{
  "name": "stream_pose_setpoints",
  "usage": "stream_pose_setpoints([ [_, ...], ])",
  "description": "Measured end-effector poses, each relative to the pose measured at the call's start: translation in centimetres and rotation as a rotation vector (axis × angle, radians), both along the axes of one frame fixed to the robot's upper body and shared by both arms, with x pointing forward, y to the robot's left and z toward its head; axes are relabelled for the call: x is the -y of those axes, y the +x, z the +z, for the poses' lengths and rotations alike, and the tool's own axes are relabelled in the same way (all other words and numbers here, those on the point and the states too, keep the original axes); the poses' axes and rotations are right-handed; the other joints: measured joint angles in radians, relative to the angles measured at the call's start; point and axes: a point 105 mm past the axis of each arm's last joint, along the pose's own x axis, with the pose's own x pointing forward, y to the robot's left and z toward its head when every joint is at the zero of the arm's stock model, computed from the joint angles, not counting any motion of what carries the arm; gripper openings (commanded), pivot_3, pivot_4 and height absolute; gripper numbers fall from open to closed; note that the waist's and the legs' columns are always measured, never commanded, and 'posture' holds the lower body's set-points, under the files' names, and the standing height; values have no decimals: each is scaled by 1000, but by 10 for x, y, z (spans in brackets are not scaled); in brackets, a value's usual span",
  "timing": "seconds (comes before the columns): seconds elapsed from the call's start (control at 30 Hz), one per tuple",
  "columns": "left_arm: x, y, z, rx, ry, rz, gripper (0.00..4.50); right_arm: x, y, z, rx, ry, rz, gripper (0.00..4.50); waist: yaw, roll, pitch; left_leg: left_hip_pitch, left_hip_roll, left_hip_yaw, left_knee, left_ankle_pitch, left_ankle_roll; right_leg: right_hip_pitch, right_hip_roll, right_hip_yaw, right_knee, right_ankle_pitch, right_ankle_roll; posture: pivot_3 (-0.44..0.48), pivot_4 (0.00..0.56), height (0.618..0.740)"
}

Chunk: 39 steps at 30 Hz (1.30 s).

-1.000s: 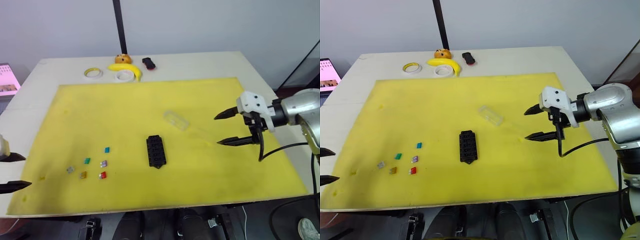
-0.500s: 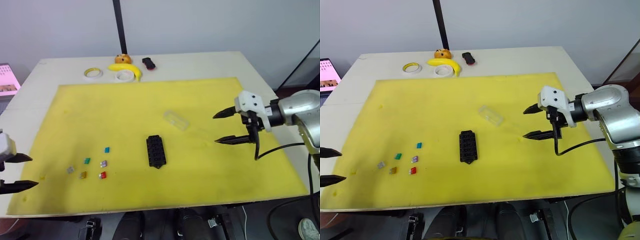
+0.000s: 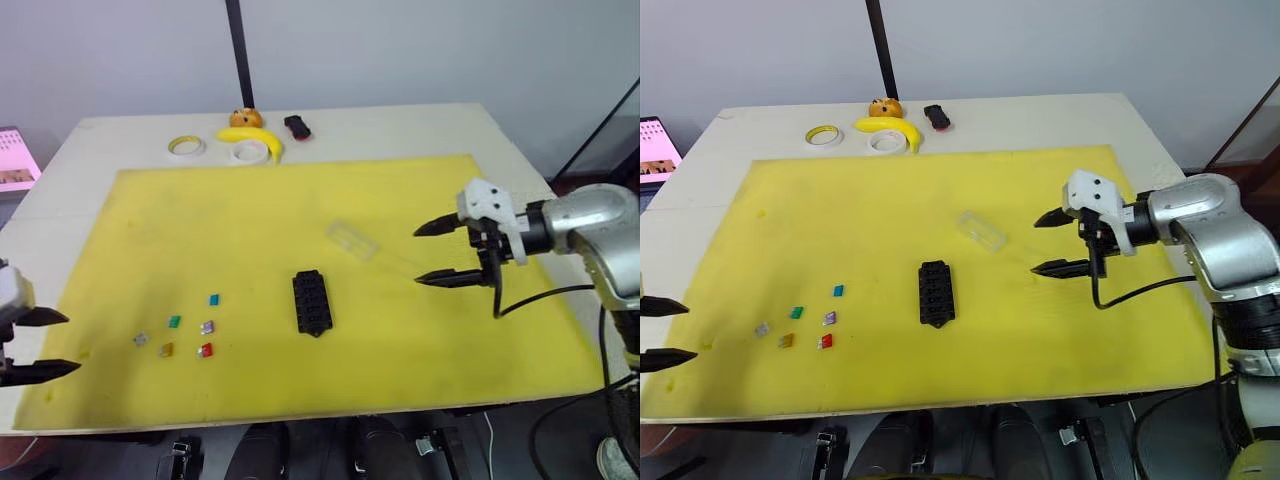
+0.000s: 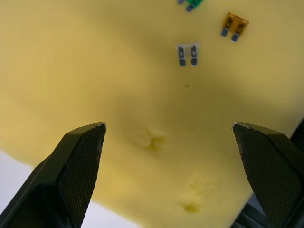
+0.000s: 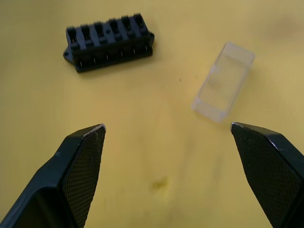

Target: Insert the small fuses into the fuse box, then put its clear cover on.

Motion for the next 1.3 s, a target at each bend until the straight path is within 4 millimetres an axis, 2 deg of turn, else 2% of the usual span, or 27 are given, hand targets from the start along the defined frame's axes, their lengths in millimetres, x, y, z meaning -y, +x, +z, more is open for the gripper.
stream_pose_setpoints([
  [0.13, 0, 2, -6, -14, -90, 40, 4473, -21, -4, 7, 21, 50, 55, 4500, -3, 0, 0, 0, 1, 0, 0, 0, 0, 0, 1, 0, 1, 0, 0, 0, 150, 740],
  [0.23, 7, 9, -12, -34, -254, 96, 4473, -58, -11, 22, 61, 130, 150, 4500, -4, 0, 0, 1, 2, 0, 1, 0, 0, -1, 2, 0, 4, 0, 0, 0, 150, 740],
  [0.33, 12, 10, -25, -101, -375, 143, 4473, -87, -23, 24, 68, 169, 236, 4500, -2, -1, 0, 0, 2, -1, 1, 0, 0, -1, 2, 0, 5, 0, 0, 0, 150, 740],
  [0.57, 32, 19, -39, -221, -609, 242, 4473, -120, -41, 18, 12, 209, 336, 4500, 3, -2, -1, 0, 0, -2, 3, 0, 0, 0, 0, 0, 5, 0, 0, 0, 150, 740],
  [0.83, 40, 27, -45, -309, -697, 308, 4473, -127, -50, 11, -9, 163, 403, 4500, -4, -3, -2, 0, 0, -3, 3, 0, 0, -1, 1, 0, 7, 0, 0, 0, 150, 740],
  [1.2, 43, 29, -51, -351, -685, 304, 4473, -128, -49, 13, 1, 155, 401, 4500, -1, -2, -2, 1, -1, -2, 3, 0, 0, -1, -1, 0, 7, 0, 0, 0, 150, 740],
  [1.3, 43, 29, -52, -352, -685, 308, 3660, -126, -48, 12, 2, 148, 394, 4500, -1, -2, -2, 1, -1, -2, 3, 0, 0, -1, -1, 0, 7, 0, 0, 0, 150, 740],
])
